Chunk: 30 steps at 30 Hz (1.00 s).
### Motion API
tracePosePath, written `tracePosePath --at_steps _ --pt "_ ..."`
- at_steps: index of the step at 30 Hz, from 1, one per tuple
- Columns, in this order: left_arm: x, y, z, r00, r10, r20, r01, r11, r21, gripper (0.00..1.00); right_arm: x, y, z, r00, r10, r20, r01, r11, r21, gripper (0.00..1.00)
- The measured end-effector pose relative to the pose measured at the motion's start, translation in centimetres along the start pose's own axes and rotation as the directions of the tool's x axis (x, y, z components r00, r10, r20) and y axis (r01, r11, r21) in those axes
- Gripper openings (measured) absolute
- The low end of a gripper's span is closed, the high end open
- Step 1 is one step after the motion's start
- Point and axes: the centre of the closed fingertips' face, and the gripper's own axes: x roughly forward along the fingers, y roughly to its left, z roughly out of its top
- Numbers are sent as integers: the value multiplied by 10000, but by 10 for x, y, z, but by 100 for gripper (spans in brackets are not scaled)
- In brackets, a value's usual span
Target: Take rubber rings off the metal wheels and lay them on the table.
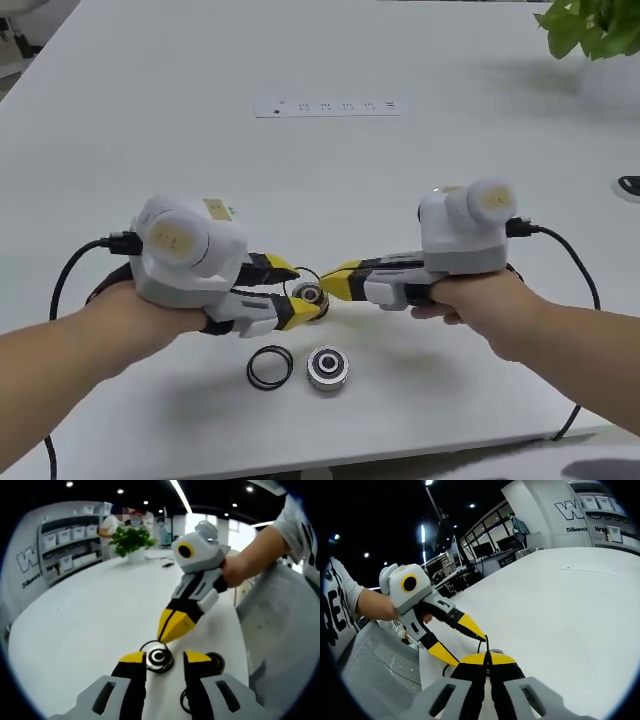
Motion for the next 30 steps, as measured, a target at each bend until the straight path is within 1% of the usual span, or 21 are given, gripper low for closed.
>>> tracePosePath --at_steps 6,16,18,25,30 --pt "-12 0 3 9997 63 249 -60 9999 -111 35 -1 5 3 9999 113 64 -112 9999 -19 0" --pt "-29 -6 10 9983 67 577 -62 9999 -89 44 1 18 7 9989 425 219 -423 9991 -62 0" --pt "-31 -4 9 9979 52 642 -44 9999 -122 46 1 20 8 9985 482 254 -480 9988 -69 0" --pt "-43 -9 4 9980 5 638 3 9999 -120 50 1 26 9 9975 653 283 -652 9979 -45 0" --pt "-51 -9 -1 9982 64 601 -51 9998 -213 53 2 30 8 9966 791 210 -790 9969 -32 0"
